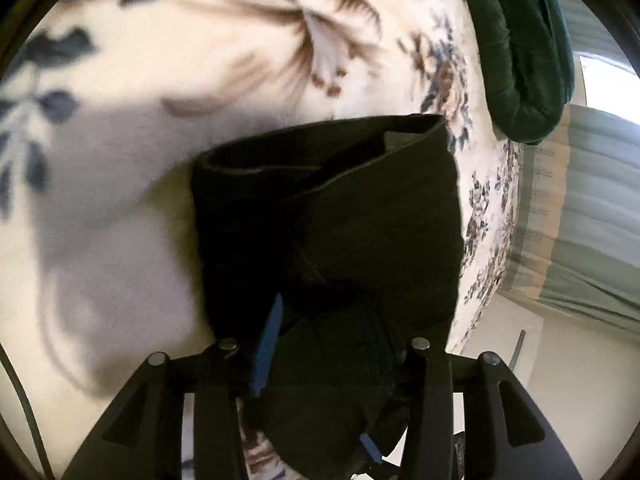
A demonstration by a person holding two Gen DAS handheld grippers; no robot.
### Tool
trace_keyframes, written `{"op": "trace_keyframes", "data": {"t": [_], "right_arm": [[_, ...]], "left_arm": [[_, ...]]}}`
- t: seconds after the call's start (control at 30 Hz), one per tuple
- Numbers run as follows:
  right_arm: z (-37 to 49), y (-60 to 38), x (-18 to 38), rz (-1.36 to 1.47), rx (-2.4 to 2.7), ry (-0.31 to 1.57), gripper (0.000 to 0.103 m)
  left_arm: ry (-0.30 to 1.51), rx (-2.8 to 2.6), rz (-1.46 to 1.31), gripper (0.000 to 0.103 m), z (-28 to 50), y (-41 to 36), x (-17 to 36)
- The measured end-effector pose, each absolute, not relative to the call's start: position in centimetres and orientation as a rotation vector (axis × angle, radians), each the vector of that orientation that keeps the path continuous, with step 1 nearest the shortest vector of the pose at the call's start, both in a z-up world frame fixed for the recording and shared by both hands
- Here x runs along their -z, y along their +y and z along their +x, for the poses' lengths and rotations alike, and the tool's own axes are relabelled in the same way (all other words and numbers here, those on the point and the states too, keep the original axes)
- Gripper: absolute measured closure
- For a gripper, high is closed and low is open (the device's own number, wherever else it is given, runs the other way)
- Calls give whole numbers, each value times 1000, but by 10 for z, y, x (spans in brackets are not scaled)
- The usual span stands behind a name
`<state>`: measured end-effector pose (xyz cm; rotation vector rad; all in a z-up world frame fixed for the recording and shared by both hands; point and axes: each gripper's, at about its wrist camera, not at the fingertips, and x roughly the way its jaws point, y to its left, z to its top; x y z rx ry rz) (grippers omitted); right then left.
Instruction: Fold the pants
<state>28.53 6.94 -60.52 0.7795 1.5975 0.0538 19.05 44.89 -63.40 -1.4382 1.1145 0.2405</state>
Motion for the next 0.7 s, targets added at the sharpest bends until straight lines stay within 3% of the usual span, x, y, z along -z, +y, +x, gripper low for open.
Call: {"op": "trace_keyframes", "data": {"t": [0.23,0.47,0.53,0.57,0.7], "right_arm": [[287,71,609,795,-66,1593,9],[282,64,604,785,-91,1576,9],[276,54,602,792,-70,1564,9],[272,45,601,813,-55,1556,9],[260,20,599,860,-18,1539,9]], "left_arm": [[1013,-178,-1418,58,221,456,614],[1060,-181,-1391,58,249,463,630],[1077,-202,-1342,70,252,461,627],[1093,-217,-1287,84,256,460,622],[1086,-221,-1134,92,237,458,580]]}}
